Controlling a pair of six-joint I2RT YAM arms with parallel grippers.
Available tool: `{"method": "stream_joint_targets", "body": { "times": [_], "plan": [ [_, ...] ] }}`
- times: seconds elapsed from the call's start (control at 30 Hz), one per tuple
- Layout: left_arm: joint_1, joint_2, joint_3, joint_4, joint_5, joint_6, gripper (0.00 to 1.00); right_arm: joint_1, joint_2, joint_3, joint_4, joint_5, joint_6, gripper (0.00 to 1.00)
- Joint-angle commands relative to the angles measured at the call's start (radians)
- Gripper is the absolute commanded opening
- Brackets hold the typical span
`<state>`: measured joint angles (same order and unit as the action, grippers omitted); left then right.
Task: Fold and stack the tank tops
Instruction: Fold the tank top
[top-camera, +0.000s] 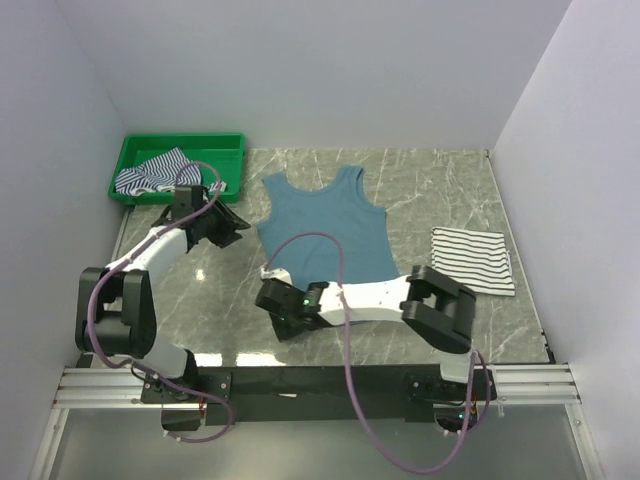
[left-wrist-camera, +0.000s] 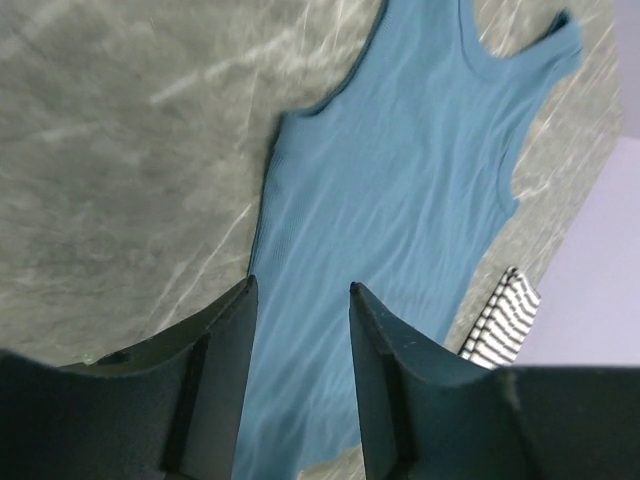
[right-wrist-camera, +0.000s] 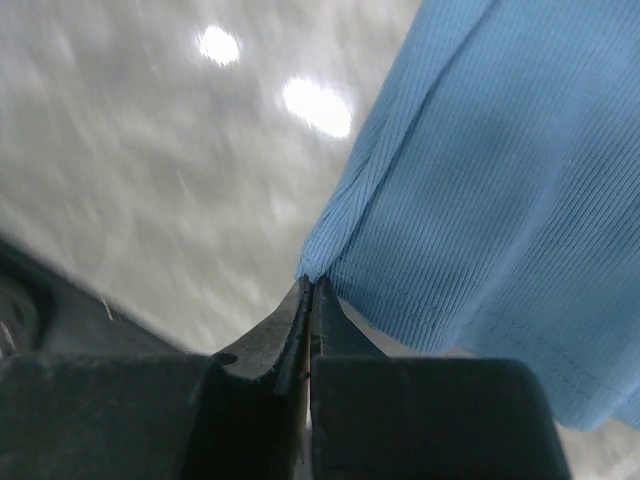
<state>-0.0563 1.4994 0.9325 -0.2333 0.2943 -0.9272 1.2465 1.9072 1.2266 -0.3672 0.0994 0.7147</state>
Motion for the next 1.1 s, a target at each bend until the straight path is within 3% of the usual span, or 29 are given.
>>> {"method": "stream_joint_targets", "body": {
  "times": [0.0,0.3,0.63,0.87,0.93,0.97,1.07],
  "plan": [
    [-0.045,0.039,-0.029,0.094,-0.038,-0.025,0.47,-0.016,-0.115,-0.081,0.106,-0.121,-0.018,0.00],
    [-0.117,0.157,-0.001,0.138,-0.159,-0.019,0.46,-0.045,-0.158,-0.124,0.120,-0.202,0.002,0.00],
    [-0.149,0.304,0.084,0.172,-0.256,0.054,0.43,-0.058,-0.132,-0.049,0.082,-0.239,0.000,0.00],
    [-0.149,0.355,0.115,0.146,-0.291,0.054,0.20,-0.065,-0.122,-0.029,0.076,-0.242,0.015,0.00],
    [-0.149,0.349,0.137,0.111,-0.291,0.050,0.08,-0.065,-0.111,-0.013,0.073,-0.250,0.023,0.00],
    [-0.149,0.346,0.143,0.097,-0.355,0.047,0.01,-0.064,-0.108,-0.007,0.074,-0.260,0.028,0.00],
    [-0.149,0.328,0.173,0.040,-0.421,0.036,0.01,-0.065,-0.083,0.028,0.083,-0.294,0.035,0.00]
  ]
}}
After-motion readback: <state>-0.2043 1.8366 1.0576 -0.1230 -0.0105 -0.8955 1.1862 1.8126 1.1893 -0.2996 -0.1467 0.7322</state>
